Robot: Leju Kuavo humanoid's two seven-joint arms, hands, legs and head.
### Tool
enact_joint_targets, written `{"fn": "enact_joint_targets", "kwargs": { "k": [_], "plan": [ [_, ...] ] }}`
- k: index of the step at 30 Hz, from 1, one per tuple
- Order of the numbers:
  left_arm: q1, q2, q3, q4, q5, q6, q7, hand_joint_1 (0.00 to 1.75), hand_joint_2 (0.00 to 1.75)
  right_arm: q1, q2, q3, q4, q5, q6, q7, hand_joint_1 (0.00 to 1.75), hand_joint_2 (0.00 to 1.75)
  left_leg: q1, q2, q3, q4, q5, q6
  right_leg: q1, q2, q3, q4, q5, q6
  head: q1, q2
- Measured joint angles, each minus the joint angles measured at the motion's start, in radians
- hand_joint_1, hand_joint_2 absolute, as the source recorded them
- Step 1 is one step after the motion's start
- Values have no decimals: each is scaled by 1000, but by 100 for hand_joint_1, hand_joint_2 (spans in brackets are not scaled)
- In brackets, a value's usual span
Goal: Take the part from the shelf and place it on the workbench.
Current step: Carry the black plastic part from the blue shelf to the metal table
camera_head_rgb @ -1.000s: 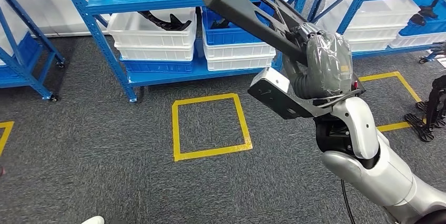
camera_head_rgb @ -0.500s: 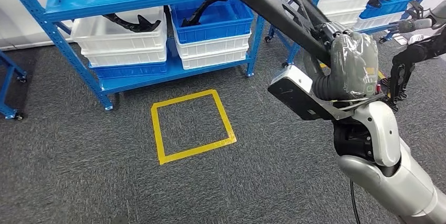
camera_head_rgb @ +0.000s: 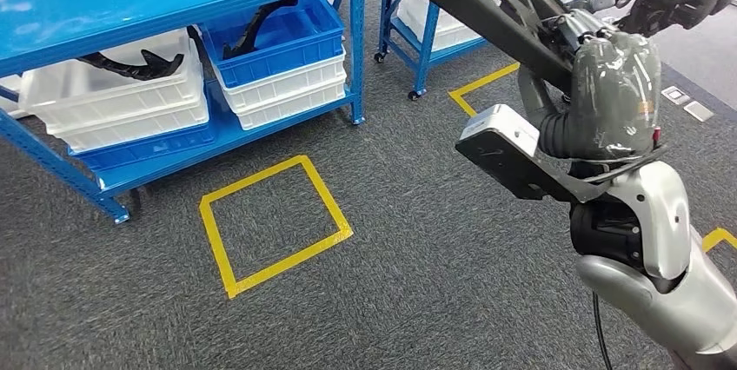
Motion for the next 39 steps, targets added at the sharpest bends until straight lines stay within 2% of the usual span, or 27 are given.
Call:
{"fn": "enact_joint_targets", "kwargs": {
  "k": [1, 3, 5, 7, 9, 10, 11, 13, 14, 16, 18, 19, 20, 22, 23, 24, 25, 26, 27, 28, 29, 31, 32, 34, 36, 38, 39],
  "plan": [
    [2, 0, 2, 0, 1, 0, -2, 0, 175, 0, -4, -7, -10, 2, 2, 0, 175, 175, -1, -9, 8, -16, -2, 1, -4, 12, -3, 1, -1, 5, 0, 0],
    [4, -1, 8, 1, 3, -1, -4, 0, 175, 0, -11, -19, -27, 3, 4, 0, 175, 175, -5, 17, 15, -26, -3, 3, -12, 33, -9, 1, -1, 17, 1, 0],
    [5, -2, 17, 2, 4, -2, -5, 0, 175, -2, -20, -33, -46, 6, 3, 0, 175, 175, -4, 50, 25, -37, -2, 11, -11, 3, -25, 30, -23, 28, 6, 0],
    [6, -2, 21, 3, 5, -3, -7, 0, 175, -3, -25, -43, -61, 13, -3, 0, 175, 175, -3, 85, 34, -44, -5, 17, -9, -53, -74, 130, -76, 38, 13, 0],
    [8, -4, 23, 3, 6, -4, -8, 0, 175, 2, -27, -48, -71, 18, -12, 0, 175, 175, -3, 120, 38, -44, -11, 18, -12, -73, -135, 244, -116, 47, 21, 0],
    [8, -5, 25, 4, 7, -4, -8, 0, 175, 4, -27, -50, -77, 19, -15, 0, 175, 175, -3, 137, 41, -44, -15, 16, -14, -78, -149, 265, -112, 50, 24, 0],
    [7, -7, 26, 4, 7, -4, -8, 0, 175, 6, -28, -54, -82, 20, -17, 0, 175, 175, -2, 153, 45, -44, -19, 14, -16, -82, -144, 248, -89, 53, 28, 0],
    [4, -9, 26, 4, 7, -4, -8, 0, 175, 6, -30, -63, -90, 20, -19, 0, 175, 175, -1, 178, 55, -44, -27, 5, -18, -107, -87, 128, -15, 55, 32, 0],
    [2, -10, 27, 4, 7, -5, -9, 0, 175, 6, -32, -66, -94, 20, -20, 0, 175, 175, -2, 188, 60, -44, -31, 0, -15, -125, -55, 65, 9, 53, 34, 0],
    [0, -11, 27, 4, 7, -5, -11, 0, 175, 8, -37, -69, -101, 20, -25, 0, 175, 175, -7, 204, 66, -43, -38, -10, -8, -148, -25, 1, 23, 40, 34, 0],
    [-2, -13, 28, 3, 10, -5, -16, 0, 175, 13, -42, -76, -110, 21, -35, 0, 175, 175, -8, 217, 72, -45, -42, -19, -5, -135, -25, -1, 19, 22, 28, 0],
    [-3, -14, 28, 3, 12, -5, -19, 0, 175, 18, -46, -82, -116, 21, -41, 0, 175, 175, -6, 202, 75, -43, -47, -25, -6, -128, -23, -3, 20, 16, 24, 0],
    [-4, -14, 30, 3, 14, -5, -21, 0, 175, 22, -51, -90, -124, 22, -45, 0, 175, 175, -3, 174, 69, -26, -61, -29, -7, -121, -21, -5, 21, 8, 21, 0],
    [-3, -16, 33, 3, 16, -5, -24, 0, 175, 35, -57, -106, -140, 22, -54, 0, 175, 175, 0, 110, 24, 67, -115, -32, -8, -108, -17, -9, 22, -3, 13, 0],
    [-1, -16, 35, 4, 17, -5, -25, 0, 175, 44, -58, -113, -146, 22, -58, 0, 175, 175, -1, 98, -13, 137, -145, -30, -6, -99, -17, -9, 21, -7, 8, 0],
    [3, -17, 36, 4, 19, -5, -26, 0, 175, 55, -59, -120, -152, 22, -63, 0, 175, 175, -2, 97, -49, 200, -166, -29, -3, -89, -16, -9, 19, -9, 5, 0],
    [6, -18, 38, 4, 22, -5, -28, 0, 175, 69, -61, -127, -158, 20, -67, 0, 175, 175, -3, 98, -75, 238, -168, -27, 0, -77, -15, -8, 18, -11, 3, 0],
    [8, -18, 40, 4, 25, -5, -30, 0, 175, 82, -63, -135, -164, 17, -73, 0, 175, 175, -4, 98, -85, 241, -151, -22, 2, -64, -13, -8, 16, -13, 2, 0],
    [10, -18, 42, 4, 28, -5, -32, 0, 175, 94, -65, -141, -171, 12, -78, 0, 175, 175, -6, 94, -76, 205, -115, -16, 4, -51, -10, -7, 15, -14, 1, 0],
    [10, -18, 44, 4, 31, -5, -35, 0, 175, 105, -68, -147, -178, 5, -82, 0, 175, 175, -8, 75, -54, 141, -68, -9, 4, -39, -7, -7, 12, -13, 1, 0],
    [11, -18, 44, 4, 33, -5, -37, 0, 175, 113, -70, -150, -183, -2, -85, 0, 175, 175, -8, 43, -28, 77, -33, -1, 4, -27, -6, -6, 10, -11, 0, 0],
    [13, -17, 46, 4, 35, -5, -40, 0, 175, 128, -75, -152, -190, -10, -86, 0, 175, 175, -7, -1, 12, -14, -1, 6, 0, -1, -8, -3, 6, -4, 0, 0],
    [14, -17, 48, 5, 36, -5, -40, 0, 175, 134, -77, -153, -193, -11, -86, 0, 175, 175, -8, -3, 20, -25, -5, 6, -2, 12, -10, -3, 5, 2, 0, 0],
    [13, -19, 50, 5, 37, -5, -41, 0, 175, 144, -84, -157, -199, -11, -86, 0, 175, 175, -8, 25, 29, -37, -7, 6, -7, 31, -13, -4, 4, 14, -1, 0],
    [13, -20, 52, 5, 37, -5, -41, 0, 175, 146, -93, -161, -206, -12, -86, 0, 175, 175, -4, 57, 40, -50, -7, 13, -4, -1, -29, 32, -22, 26, 7, 0],
    [15, -21, 53, 6, 37, -5, -42, 0, 175, 148, -96, -163, -209, -12, -87, 0, 175, 175, -3, 91, 49, -56, -10, 17, -5, -56, -84, 144, -81, 39, 19, 0],
    [17, -21, 54, 6, 37, -6, -42, 0, 175, 151, -96, -162, -210, -12, -87, 0, 175, 175, -3, 108, 51, -57, -13, 18, -7, -69, -117, 209, -107, 45, 22, 0]
  ]
}}
